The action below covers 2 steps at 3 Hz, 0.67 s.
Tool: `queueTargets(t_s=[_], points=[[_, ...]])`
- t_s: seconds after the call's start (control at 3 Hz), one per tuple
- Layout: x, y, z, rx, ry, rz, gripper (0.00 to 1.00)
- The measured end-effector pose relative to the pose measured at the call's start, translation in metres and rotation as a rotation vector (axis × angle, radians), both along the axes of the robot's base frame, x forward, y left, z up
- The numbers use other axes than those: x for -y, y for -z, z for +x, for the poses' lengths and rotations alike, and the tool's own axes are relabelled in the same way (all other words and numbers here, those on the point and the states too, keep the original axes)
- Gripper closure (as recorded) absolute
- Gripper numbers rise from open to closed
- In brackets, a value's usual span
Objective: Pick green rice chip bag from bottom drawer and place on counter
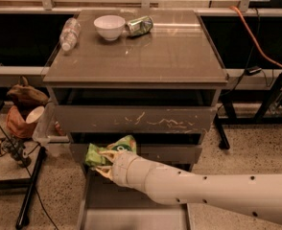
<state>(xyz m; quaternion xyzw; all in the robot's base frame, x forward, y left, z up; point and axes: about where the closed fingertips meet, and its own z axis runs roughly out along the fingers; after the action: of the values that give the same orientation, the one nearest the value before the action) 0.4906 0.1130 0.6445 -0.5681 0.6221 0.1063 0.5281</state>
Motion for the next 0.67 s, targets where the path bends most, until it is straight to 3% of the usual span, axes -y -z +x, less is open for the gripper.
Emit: queueTargets(t_s=[0.33, 0.67], points=[[0.009, -0.068, -0.004, 0.108, 0.004, -0.010, 1.00], [0.020, -0.166, -0.002, 0.256, 0.017, -0.065, 1.00]])
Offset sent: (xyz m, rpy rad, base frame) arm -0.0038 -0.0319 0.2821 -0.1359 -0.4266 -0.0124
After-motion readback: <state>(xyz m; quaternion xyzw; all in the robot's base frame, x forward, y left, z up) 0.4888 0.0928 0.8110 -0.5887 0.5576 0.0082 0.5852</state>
